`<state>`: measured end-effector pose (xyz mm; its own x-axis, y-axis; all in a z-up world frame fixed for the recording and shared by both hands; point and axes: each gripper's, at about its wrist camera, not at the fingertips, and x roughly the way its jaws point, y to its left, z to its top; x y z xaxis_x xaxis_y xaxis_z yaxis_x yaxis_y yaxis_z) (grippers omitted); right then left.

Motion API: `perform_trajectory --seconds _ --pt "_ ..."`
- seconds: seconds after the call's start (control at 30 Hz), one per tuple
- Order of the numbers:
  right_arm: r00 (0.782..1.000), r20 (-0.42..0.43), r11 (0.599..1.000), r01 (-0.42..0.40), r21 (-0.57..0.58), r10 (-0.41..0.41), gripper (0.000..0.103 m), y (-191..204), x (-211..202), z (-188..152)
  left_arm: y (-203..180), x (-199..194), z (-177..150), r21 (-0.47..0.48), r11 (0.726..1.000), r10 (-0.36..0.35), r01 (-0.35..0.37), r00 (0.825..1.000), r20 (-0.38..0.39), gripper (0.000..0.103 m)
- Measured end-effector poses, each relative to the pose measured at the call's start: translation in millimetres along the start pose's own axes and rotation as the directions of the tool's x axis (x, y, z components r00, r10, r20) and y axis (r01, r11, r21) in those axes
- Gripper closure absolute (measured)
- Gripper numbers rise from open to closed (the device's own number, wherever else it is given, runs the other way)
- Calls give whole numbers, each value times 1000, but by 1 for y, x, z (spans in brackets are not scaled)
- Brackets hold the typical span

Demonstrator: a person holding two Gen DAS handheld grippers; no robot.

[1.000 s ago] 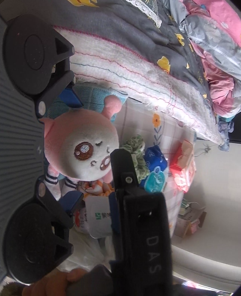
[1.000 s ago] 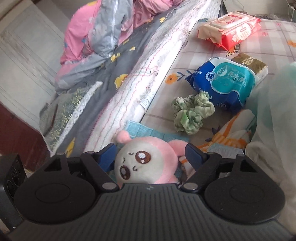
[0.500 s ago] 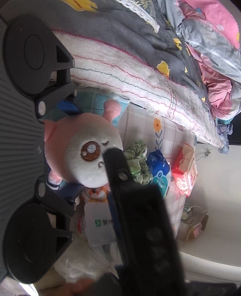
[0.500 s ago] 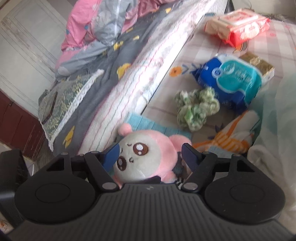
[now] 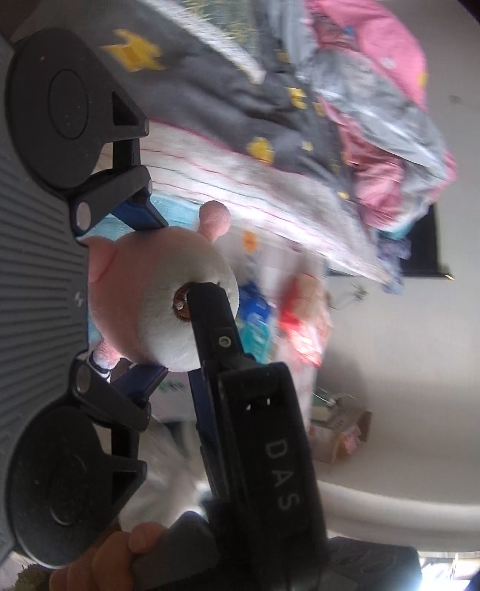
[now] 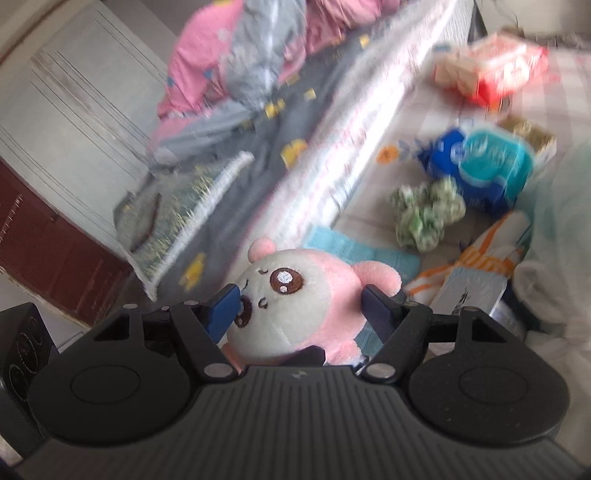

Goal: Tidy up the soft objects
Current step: 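Carry the pink plush doll into the cardboard box and release it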

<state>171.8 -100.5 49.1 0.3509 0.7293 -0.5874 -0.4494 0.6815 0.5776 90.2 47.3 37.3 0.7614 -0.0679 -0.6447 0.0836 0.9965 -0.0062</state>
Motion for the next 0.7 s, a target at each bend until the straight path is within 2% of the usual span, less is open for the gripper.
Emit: perform_trajectory --seconds 0.17,0.27,0.37,0.47,0.57,0.63,0.7 --pt "989 148 999 32 -8 -31 30 0 -66 5 -40 -16 28 100 994 -61 51 993 96 27" --pt "968 240 998 64 21 -68 30 -15 -114 5 -78 -19 45 177 979 -127 101 982 138 26" --pt "939 321 992 103 71 -121 29 -38 -163 2 -121 -16 63 254 951 -218 176 965 149 26" --pt "904 384 979 145 143 -190 29 -72 -210 -6 -164 -1 79 308 909 -329 283 938 111 26" --pt "877 411 956 151 253 -248 29 -119 -247 -20 -207 25 93 329 856 -426 398 905 14 26" --pt "870 409 934 140 330 -275 29 -154 -263 -30 -235 47 98 342 823 -462 453 885 -58 25" --pt "873 395 908 112 405 -284 29 -188 -271 -41 -257 71 100 348 800 -477 488 870 -125 25"
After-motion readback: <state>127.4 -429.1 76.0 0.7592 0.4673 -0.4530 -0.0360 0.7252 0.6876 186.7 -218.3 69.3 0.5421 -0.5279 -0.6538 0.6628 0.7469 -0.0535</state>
